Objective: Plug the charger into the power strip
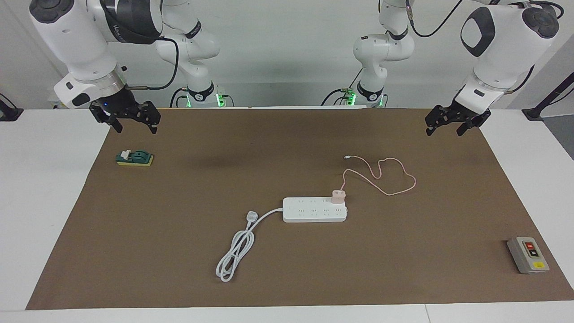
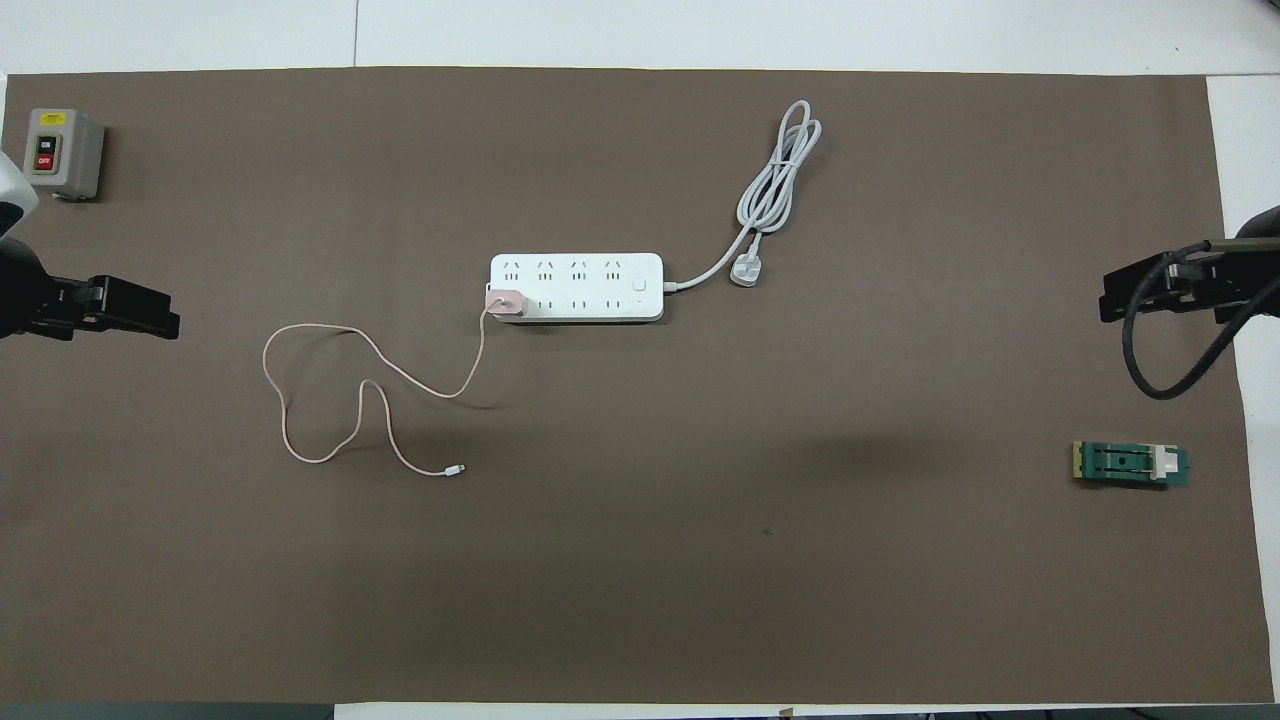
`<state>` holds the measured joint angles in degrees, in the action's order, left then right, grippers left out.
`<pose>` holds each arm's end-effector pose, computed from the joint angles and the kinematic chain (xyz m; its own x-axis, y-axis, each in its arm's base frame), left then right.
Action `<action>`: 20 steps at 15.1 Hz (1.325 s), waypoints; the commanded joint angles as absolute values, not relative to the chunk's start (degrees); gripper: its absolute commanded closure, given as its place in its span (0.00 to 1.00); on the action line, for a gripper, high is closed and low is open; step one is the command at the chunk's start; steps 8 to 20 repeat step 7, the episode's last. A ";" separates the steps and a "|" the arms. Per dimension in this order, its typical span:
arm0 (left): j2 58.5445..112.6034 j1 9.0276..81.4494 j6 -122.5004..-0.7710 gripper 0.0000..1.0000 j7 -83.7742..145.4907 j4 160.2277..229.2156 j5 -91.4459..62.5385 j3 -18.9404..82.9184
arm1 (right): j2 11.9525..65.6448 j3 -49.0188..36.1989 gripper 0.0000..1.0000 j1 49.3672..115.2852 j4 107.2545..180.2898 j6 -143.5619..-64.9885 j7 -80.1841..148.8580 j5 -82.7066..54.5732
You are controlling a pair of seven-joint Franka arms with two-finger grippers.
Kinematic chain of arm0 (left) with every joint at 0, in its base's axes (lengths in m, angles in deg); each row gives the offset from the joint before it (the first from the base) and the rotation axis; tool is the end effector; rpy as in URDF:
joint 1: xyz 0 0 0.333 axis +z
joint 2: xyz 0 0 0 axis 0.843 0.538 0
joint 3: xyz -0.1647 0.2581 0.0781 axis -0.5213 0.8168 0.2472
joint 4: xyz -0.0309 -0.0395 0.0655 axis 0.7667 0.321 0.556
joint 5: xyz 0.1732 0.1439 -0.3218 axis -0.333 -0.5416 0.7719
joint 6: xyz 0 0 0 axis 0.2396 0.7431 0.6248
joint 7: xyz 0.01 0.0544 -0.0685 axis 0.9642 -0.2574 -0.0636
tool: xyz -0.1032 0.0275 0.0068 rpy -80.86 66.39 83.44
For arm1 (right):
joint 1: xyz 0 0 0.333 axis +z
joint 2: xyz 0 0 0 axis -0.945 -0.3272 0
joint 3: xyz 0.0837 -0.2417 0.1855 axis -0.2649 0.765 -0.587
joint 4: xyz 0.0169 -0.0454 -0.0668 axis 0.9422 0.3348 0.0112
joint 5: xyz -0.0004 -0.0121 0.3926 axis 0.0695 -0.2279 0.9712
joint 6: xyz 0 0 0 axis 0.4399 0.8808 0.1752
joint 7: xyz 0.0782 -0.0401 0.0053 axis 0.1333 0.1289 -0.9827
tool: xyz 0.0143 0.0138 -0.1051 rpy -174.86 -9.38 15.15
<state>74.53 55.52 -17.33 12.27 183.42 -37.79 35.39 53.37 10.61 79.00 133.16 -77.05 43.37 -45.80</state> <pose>0.5496 -0.0182 0.5765 0.9957 -0.0797 -0.0461 -0.0781 -0.9963 0.0355 0.5556 -0.0183 0.5943 0.9970 -0.0465 -0.0612 -0.0452 -0.9987 0.0229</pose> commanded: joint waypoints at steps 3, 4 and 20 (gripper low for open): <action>73.05 55.17 -16.86 0.00 11.72 184.49 -37.04 36.25 | 53.96 10.55 0.00 78.55 133.36 -76.41 42.34 -44.74; 73.05 55.17 -16.86 0.00 11.55 184.49 -37.13 36.25 | 53.88 10.55 0.00 78.55 133.36 -76.41 42.34 -44.74; 73.14 55.08 -17.03 0.00 11.55 184.40 -37.22 36.25 | 53.88 10.55 0.00 78.55 133.36 -76.41 42.34 -44.74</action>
